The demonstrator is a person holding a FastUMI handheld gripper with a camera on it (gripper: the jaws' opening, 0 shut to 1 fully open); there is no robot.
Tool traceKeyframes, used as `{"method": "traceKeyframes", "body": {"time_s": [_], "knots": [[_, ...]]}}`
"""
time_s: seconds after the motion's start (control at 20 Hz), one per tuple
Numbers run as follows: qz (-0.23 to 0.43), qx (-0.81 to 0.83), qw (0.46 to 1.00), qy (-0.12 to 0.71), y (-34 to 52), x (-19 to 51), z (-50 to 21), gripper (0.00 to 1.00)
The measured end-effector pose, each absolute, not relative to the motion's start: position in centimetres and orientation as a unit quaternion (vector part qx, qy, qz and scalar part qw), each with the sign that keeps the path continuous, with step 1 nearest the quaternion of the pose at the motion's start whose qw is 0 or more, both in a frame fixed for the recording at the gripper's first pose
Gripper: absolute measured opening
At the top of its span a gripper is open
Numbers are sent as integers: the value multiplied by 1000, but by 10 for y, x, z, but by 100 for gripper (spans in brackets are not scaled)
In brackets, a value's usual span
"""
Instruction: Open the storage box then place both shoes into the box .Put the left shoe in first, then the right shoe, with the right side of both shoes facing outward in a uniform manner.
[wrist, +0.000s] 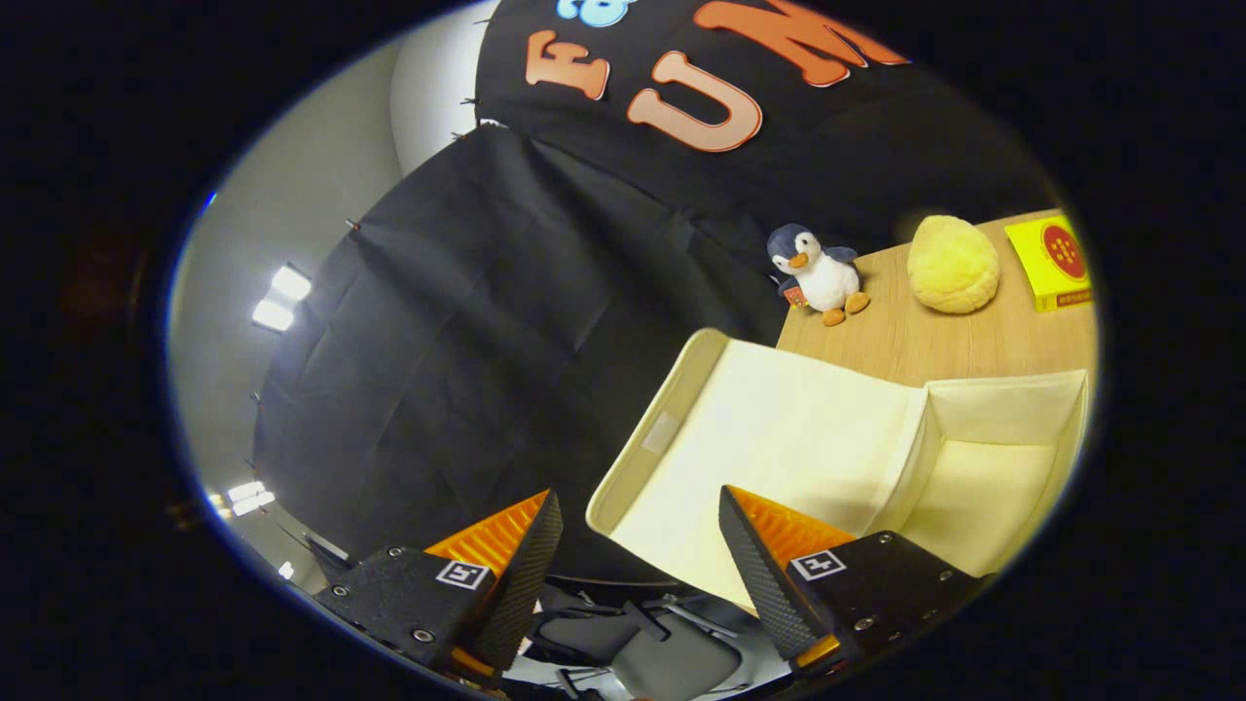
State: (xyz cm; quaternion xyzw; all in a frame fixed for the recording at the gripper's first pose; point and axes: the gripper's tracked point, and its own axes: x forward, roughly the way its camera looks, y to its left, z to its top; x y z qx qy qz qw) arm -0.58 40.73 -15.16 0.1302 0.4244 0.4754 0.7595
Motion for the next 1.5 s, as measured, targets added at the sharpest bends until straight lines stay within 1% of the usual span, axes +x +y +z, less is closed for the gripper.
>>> {"method": "traceKeyframes", "body": {"time_s": [0.2, 0.35, 0.5, 0.75, 0.95, 1.1, 1.2, 1.25, 1.3, 1.35, 1.4, 1.5], "knots": [[459, 77, 787, 406, 376, 5, -168, 98], [427, 50, 814, 390, 340, 26, -175, 98], [388, 30, 842, 375, 297, 48, -177, 98], [316, 1, 873, 372, 211, 72, -189, 98], [248, 1, 889, 384, 141, 79, -203, 98], [203, -10, 896, 395, 92, 78, -218, 96], [183, 0, 892, 413, 70, 75, -230, 91], [175, 8, 888, 425, 61, 74, -237, 84], [166, 18, 883, 438, 53, 70, -244, 81], [156, 24, 878, 451, 47, 68, -252, 70], [145, 27, 872, 467, 40, 65, -261, 65], [129, 23, 856, 501, 29, 58, -279, 50]]}}
